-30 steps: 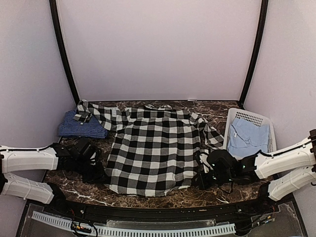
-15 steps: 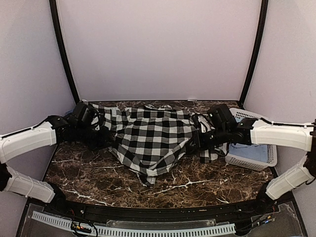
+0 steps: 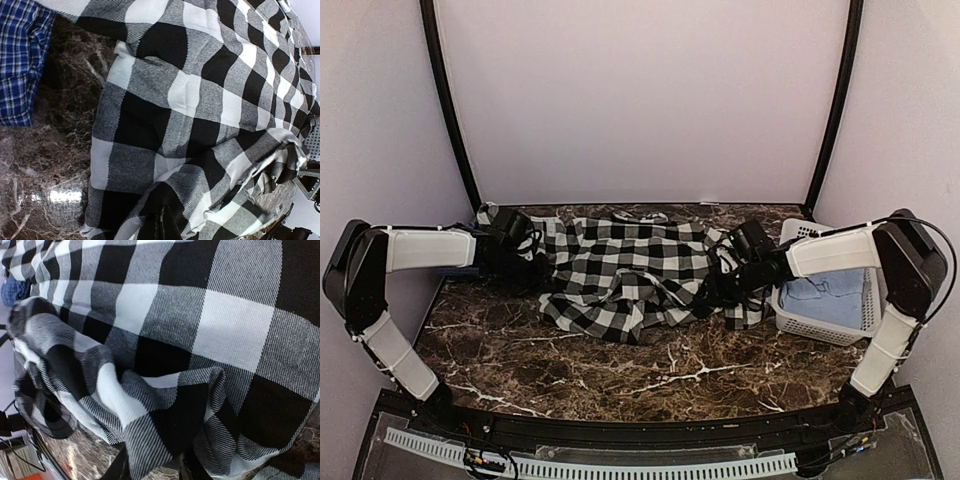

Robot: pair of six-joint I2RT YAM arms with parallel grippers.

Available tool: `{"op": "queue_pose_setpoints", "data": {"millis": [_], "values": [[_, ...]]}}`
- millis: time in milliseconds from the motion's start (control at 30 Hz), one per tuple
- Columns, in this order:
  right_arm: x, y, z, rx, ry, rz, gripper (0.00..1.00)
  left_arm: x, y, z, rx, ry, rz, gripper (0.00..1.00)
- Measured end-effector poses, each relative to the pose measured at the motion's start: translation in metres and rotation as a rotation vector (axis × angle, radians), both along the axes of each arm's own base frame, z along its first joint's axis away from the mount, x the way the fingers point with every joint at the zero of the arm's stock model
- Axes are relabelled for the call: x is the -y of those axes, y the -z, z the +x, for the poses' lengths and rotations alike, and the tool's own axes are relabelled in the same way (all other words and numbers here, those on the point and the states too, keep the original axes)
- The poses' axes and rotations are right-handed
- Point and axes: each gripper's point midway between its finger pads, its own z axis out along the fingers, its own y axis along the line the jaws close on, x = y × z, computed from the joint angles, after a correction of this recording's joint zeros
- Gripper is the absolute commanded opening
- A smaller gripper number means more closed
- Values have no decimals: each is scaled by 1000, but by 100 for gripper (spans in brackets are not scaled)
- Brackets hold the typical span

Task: Fold and stack the long sleeve shirts
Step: Flatten out the crumpled shirt at the center of the board.

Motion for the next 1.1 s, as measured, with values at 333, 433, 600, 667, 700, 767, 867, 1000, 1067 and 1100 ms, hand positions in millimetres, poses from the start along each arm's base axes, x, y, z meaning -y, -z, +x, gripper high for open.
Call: {"op": "queue_pose_setpoints", "data": {"millis": [333, 433, 600, 667, 700, 767, 867, 1000, 1067, 1100], "values": [[-18, -55, -10, 281, -43, -54, 51, 7, -5, 3, 23, 21, -35, 0], [-23, -42, -15, 304, -68, -120, 53, 8, -6, 3, 25, 24, -37, 0], [-32, -26, -19, 353, -114, -253, 58, 8, -6, 3, 25, 28, -40, 0], [-35, -24, -18, 381, -116, -300, 59, 9, -6, 3, 25, 31, -41, 0], [-34, -22, -19, 390, -113, -321, 59, 9, -6, 3, 25, 31, -41, 0], [-27, -20, -17, 394, -93, -358, 59, 9, -6, 3, 26, 34, -41, 0], [-17, -19, -11, 398, -41, -377, 57, 9, -6, 3, 27, 38, -42, 0], [1, -12, -5, 362, 13, -361, 57, 9, -6, 3, 27, 39, -43, 0], [5, -9, -2, 341, 30, -333, 57, 10, -7, 3, 28, 41, -45, 0], [6, -8, -1, 333, 39, -316, 57, 10, -7, 3, 30, 41, -46, 0]]}}
